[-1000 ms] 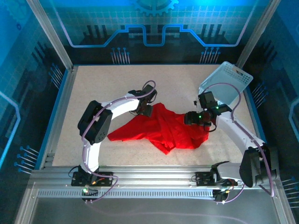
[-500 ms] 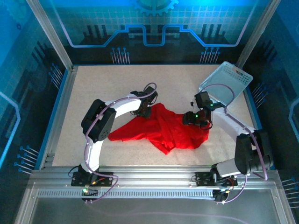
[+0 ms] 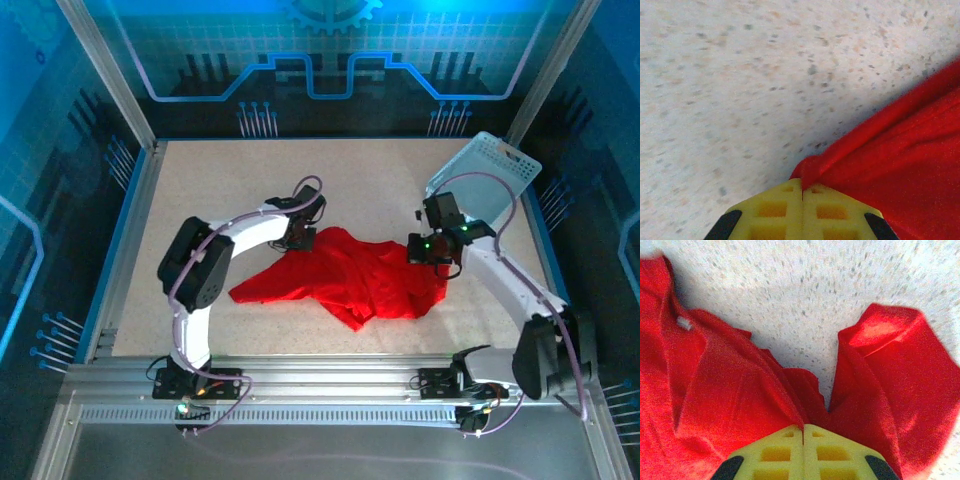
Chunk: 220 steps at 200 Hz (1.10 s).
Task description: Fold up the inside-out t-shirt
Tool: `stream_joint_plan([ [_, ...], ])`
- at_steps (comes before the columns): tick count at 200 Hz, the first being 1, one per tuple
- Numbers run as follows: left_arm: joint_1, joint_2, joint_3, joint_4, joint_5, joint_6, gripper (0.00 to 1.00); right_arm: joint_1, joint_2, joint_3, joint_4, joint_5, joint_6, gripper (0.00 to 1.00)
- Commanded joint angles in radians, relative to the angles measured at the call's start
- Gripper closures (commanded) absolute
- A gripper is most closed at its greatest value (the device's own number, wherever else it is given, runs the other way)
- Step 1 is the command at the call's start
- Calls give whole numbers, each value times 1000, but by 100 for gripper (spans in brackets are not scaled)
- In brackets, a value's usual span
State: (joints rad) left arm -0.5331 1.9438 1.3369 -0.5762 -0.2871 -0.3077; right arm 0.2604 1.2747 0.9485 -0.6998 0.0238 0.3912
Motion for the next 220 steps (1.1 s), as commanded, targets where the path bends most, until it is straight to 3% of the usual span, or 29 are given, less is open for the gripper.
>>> stream_joint_plan([
  [1, 27, -184, -71, 68, -74, -44, 100, 15, -101, 79, -81, 41, -21, 100],
  [46, 66, -558, -198, 137, -170, -77, 100, 8, -252, 261, -197, 35, -78, 100],
  [84, 86, -916, -180, 163, -217, -63, 100, 7, -287, 489, -278, -21, -118, 100],
  [105, 87, -1037, -160, 183, -261, -40, 100, 15, -271, 567, -296, -92, -120, 98],
  [130, 99, -997, -116, 112, -299, -12, 100, 81, -231, 531, -254, -105, -87, 97],
  [150, 112, -918, -127, 51, -292, -38, 100, 177, -171, 429, -176, -41, -75, 95],
  [187, 147, -792, -197, 25, -224, -100, 100, 227, 101, 303, -37, -26, -57, 90],
  [220, 195, -701, -210, 27, -170, -119, 100, 197, 427, 372, 19, 41, -89, 89],
])
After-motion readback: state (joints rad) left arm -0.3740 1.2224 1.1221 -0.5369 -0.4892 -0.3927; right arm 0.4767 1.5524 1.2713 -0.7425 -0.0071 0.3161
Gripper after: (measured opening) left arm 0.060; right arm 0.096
